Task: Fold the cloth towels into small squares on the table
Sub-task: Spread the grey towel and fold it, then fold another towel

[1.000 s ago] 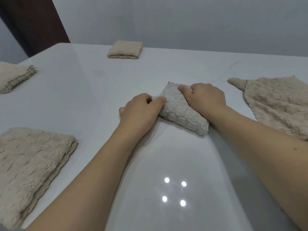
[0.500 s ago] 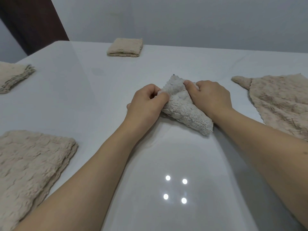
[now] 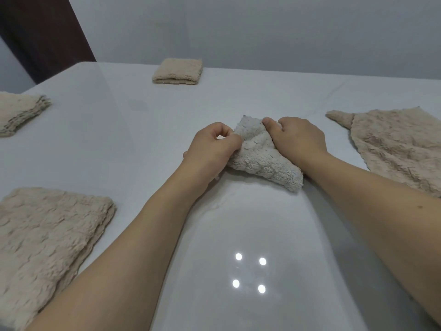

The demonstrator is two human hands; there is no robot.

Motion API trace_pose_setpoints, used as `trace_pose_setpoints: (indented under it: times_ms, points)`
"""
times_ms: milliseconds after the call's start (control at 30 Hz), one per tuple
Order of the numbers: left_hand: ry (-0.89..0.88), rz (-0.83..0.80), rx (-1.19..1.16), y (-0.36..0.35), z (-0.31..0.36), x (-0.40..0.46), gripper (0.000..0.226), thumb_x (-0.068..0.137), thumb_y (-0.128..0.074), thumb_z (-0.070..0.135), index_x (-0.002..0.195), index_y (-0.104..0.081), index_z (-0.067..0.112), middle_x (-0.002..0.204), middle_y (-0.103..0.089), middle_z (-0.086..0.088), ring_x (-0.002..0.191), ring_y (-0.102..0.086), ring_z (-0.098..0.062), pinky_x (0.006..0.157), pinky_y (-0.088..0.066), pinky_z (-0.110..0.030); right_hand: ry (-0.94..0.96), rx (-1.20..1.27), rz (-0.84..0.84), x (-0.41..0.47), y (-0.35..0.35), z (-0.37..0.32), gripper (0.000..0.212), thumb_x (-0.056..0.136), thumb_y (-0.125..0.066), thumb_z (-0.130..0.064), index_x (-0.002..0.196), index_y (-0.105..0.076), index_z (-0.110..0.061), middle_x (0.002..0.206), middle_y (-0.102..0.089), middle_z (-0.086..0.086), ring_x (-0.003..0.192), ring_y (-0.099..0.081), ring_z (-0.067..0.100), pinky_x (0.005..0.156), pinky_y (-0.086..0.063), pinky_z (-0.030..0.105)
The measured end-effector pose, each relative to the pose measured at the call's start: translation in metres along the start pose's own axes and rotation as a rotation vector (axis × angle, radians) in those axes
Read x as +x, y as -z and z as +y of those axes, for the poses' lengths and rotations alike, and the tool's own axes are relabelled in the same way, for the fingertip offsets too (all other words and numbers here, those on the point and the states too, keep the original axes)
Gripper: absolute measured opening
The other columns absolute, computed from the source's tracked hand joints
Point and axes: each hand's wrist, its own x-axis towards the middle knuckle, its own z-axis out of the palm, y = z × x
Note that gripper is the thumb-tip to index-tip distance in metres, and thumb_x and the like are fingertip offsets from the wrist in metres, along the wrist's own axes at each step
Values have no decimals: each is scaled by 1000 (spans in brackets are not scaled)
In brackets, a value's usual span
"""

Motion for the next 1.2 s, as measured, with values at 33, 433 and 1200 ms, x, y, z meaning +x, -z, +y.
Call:
trace_pose_setpoints:
  times_ms: [33, 433, 1200]
  points:
    - [9, -8, -71, 2, 1, 1, 8, 70, -64, 27, 69, -56, 25, 58, -54, 4, 49, -38, -21, 43, -29, -22, -2, -4, -5, 0, 1, 0, 59, 97, -24, -60, 65, -46, -15, 70, -56, 1, 74, -54, 27, 62, -33, 34]
    - [-76, 137, 492, 9, -10, 3, 17, 87, -36, 17, 89, -44, 32, 71, -57, 9, 96, -39, -25, 83, -26, -35, -30, 266, -108, -1, 7, 6, 38, 98, -31, -33, 70, -49, -16, 76, -56, -6, 85, -50, 21, 74, -30, 33]
    - [-583, 303, 978, -31, -19, -12, 35, 72, -51, 45, 90, -56, 16, 94, -54, -2, 91, -47, -30, 84, -31, -41, -70, 479, -90, 8, -4, 8, 33, 95, -37, -51, 82, -45, -22, 76, -53, -7, 82, -52, 21, 83, -42, 44]
